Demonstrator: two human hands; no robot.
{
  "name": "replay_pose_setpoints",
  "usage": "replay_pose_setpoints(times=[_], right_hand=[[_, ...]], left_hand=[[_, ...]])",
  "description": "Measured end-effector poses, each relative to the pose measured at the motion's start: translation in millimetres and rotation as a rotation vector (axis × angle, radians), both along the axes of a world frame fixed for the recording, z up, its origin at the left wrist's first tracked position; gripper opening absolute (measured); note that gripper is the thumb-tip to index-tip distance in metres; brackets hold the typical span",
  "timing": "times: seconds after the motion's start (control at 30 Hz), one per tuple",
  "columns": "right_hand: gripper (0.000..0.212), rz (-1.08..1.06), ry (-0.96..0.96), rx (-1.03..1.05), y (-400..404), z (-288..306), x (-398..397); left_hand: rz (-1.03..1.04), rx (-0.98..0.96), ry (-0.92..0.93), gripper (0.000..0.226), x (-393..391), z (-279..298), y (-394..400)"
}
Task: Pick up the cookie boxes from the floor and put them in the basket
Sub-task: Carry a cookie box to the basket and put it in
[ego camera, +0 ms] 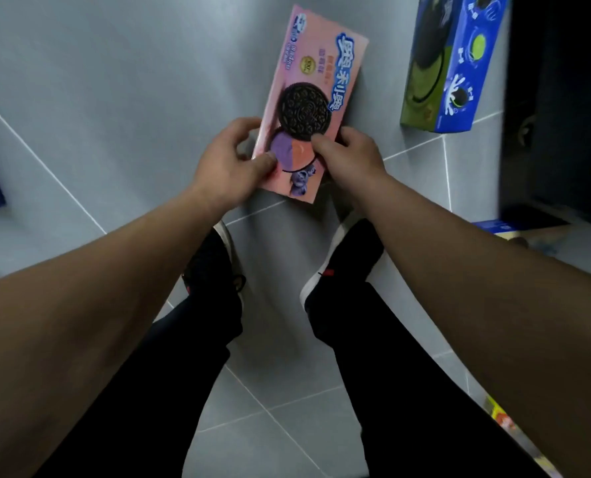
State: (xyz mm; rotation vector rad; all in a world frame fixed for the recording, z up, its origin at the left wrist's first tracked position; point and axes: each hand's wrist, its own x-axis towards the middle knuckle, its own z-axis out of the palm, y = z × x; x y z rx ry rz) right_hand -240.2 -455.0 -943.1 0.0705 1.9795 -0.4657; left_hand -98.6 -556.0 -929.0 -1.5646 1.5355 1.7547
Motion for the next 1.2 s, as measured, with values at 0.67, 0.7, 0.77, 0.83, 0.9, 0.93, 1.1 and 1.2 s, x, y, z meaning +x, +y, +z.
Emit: replay_pose_setpoints(times=[0.67,0.7,0.77,0.83,0.9,0.93,1.1,1.2], right_hand=[[0.060,0.756,0.169,-0.039,-20,425,-8],[0.058,0.845,0.188,-0.047,-22,453,-6],[0.053,0.975,0.223,-0.063,-26,499,0],[0.052,1.088,0.261,-0.084,-28,541,8],[0.062,1.200,0.289,-0.137,-28,584,20],[0.069,1.263,0.307,-0.185,-27,603,25],[0.054,1.528,0.375,-0.375,-21,653,45],[0.050,1.672,0.377,-0.516,-15,666,52]], left_hand=[[-0.250,-0.394,-0.077,0.090,36,407,-32],[-0.276,-0.440,-0.059,0.092,41,434,-35],[-0.351,-0.501,-0.039,0.095,48,476,-39],[-0.430,-0.540,-0.027,0.098,57,513,-36],[-0.468,-0.574,-0.040,0.100,67,552,-27],[-0.488,-0.596,-0.061,0.100,72,569,-21],[-0.556,-0.691,-0.151,0.093,95,625,14],[-0.484,-0.747,-0.227,0.069,109,647,46]])
